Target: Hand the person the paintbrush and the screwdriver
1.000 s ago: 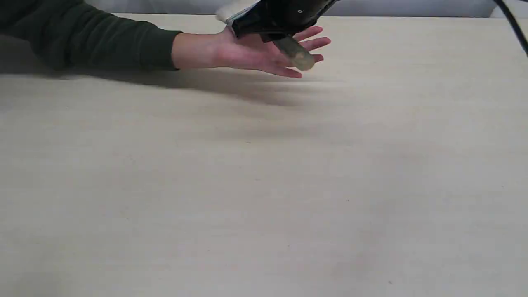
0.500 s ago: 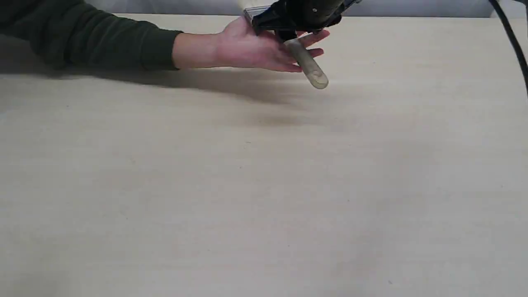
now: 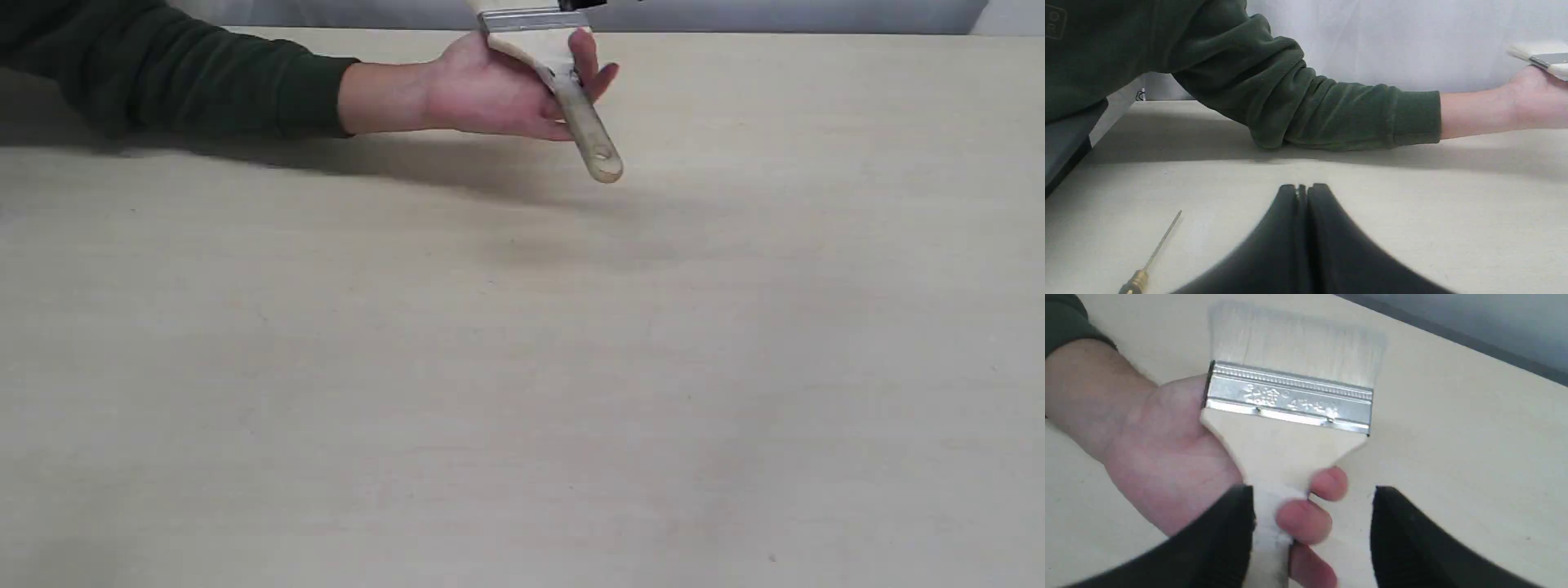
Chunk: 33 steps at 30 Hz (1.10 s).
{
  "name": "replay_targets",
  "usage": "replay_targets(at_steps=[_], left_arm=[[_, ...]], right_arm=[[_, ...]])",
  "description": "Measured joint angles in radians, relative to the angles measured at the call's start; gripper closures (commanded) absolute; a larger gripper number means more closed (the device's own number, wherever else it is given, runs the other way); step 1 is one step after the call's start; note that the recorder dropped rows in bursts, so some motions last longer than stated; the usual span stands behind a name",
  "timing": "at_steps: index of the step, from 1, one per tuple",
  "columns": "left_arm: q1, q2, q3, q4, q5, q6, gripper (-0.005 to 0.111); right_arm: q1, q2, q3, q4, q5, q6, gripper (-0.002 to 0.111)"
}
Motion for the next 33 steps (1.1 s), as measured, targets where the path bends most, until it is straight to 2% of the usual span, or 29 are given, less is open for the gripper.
replay_targets(at_steps=[4,8,22,33], left_arm=[[0.000,0.000,0.000,0.000,0.000,0.000,0.107],[0.000,0.000,0.000,0.000,0.000,0.000,0.107],[0.000,0.000,0.000,0.000,0.000,0.000,0.107],[0.000,0.000,0.000,0.000,0.000,0.000,0.107]], right_arm=[[0.000,-0.063,0.071,0.002,0.000,-0.005,0.090],[0.000,-0.144,0.180,0.002,-0.006,-0.009,0.104],[0.007,-0.630,0.711,0.050,-0.301,-0.011,0.104],[0.145,-0.883,1.031,0.050,-0.465,-0.014,0.104]])
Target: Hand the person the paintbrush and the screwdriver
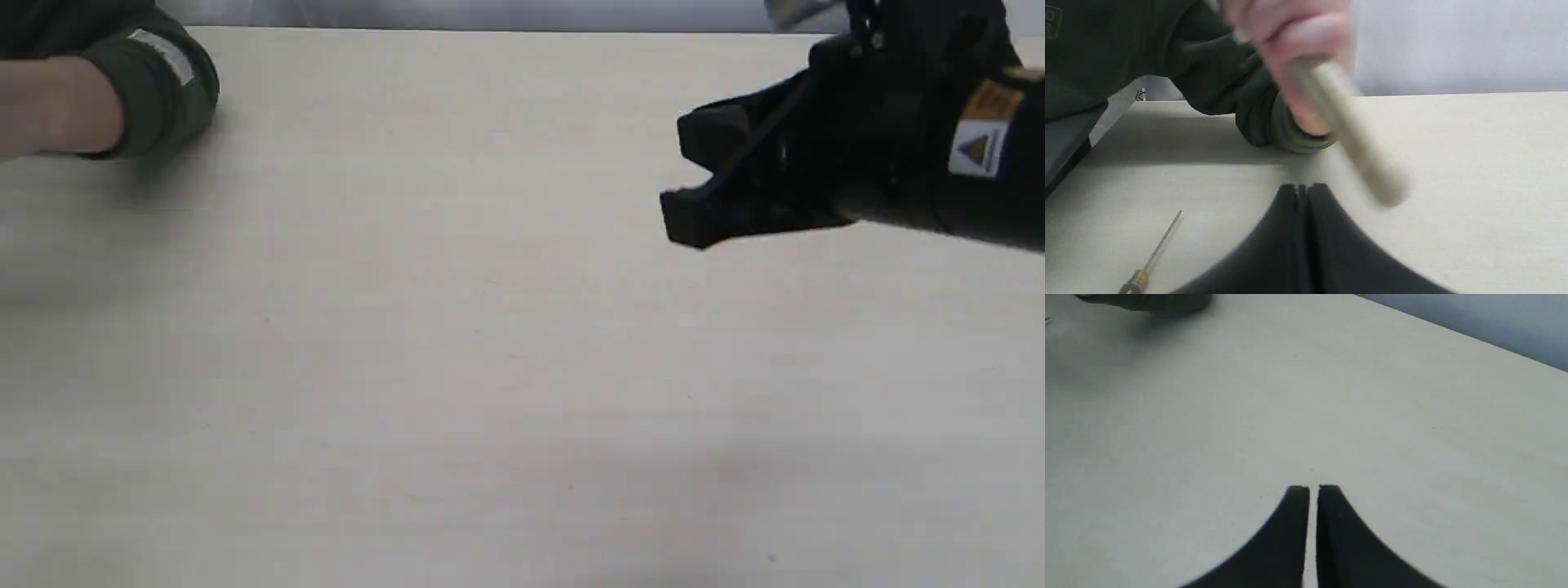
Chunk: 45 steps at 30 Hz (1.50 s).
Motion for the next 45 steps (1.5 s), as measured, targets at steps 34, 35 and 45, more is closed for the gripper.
replay_targets(at_steps=[34,35,45], left_arm=[[0.000,0.000,0.000,0.000,0.000,0.000,0.107],[0.000,0.000,0.000,0.000,0.000,0.000,0.107],[0.000,0.000,0.000,0.000,0.000,0.000,0.107]], right_arm=[[0.023,-0.743,0.620,0.018,-0.578,-0.096,0.104],[0.023,-0.766,0.628,0.018,-0.578,-0.097,0.104],[0.023,-0.964,0.679,0.010,-0.539,-0.146,0.104]])
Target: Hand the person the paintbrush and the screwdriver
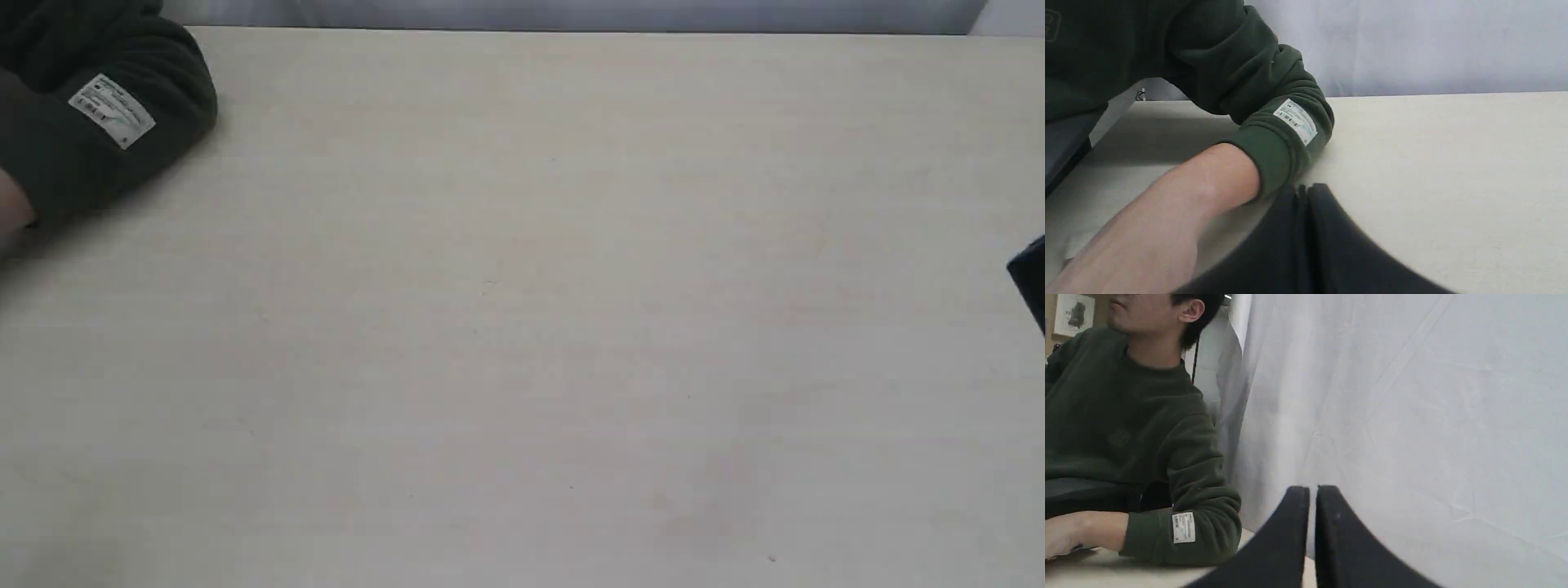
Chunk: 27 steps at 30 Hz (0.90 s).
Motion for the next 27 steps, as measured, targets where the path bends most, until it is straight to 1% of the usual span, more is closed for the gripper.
replay_targets(at_steps=[5,9,13,22,27], left_arm=[[0.000,0.000,0.000,0.000,0.000,0.000,0.107],[0.000,0.000,0.000,0.000,0.000,0.000,0.107],[0.000,0.000,0.000,0.000,0.000,0.000,0.107],[0.000,0.000,0.000,0.000,0.000,0.000,0.107],[0.000,0.000,0.000,0.000,0.000,0.000,0.107]], right_arm=[[0.000,-0.088,0.029,-0.019,-0.023,-0.017,0.104],[0.000,-0.138,0.029,-0.039,0.006,-0.017,0.104],[0.000,-0.147,0.029,-0.019,0.099,-0.017,0.104],[0.000,-0.147,0.029,0.139,0.330,-0.017,0.104],[0.000,-0.147,0.030,0.175,0.374,0.003,0.104]])
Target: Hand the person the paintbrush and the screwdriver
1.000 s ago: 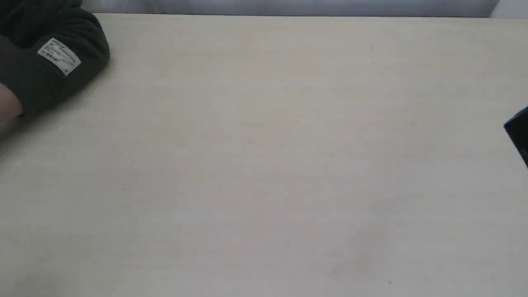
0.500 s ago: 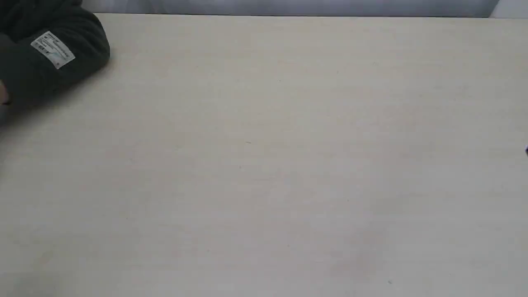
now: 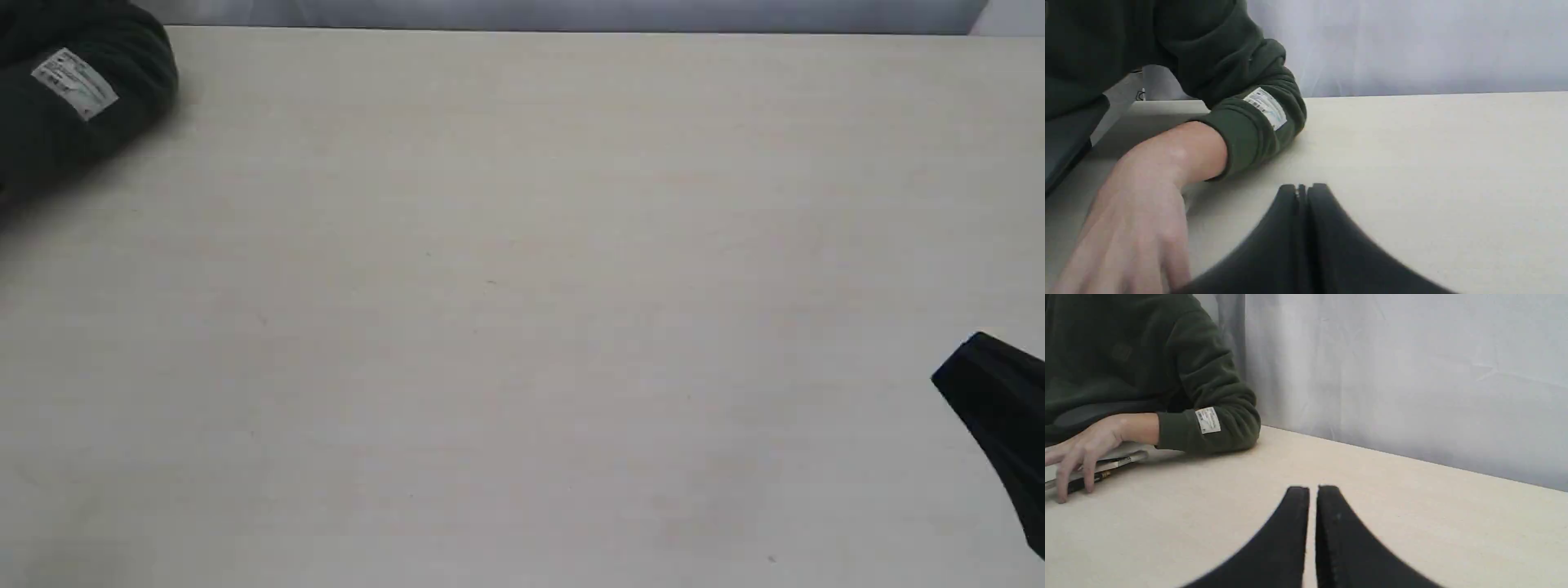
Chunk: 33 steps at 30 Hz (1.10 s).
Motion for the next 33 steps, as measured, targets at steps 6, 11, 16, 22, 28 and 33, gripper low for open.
replay_targets(at_steps=[6,11,16,22,28,33], left_arm=[[0.000,0.000,0.000,0.000,0.000,0.000,0.107],[0.000,0.000,0.000,0.000,0.000,0.000,0.107],[0.000,0.000,0.000,0.000,0.000,0.000,0.107],[0.000,0.000,0.000,0.000,0.000,0.000,0.107],[0.000,0.000,0.000,0.000,0.000,0.000,0.107],[0.000,0.000,0.000,0.000,0.000,0.000,0.107]], right_arm=[[0.000,0.000,0.000,0.007,0.044,0.009,0.104],[0.000,0.000,0.000,0.007,0.063,0.039,0.104],[0.000,0.000,0.000,0.009,0.063,0.047,0.104],[0.000,0.000,0.000,0.009,0.063,0.047,0.104],[0.000,0.000,0.000,0.009,0.063,0.047,0.104],[0.000,0.000,0.000,-0.009,0.065,0.047,0.104]])
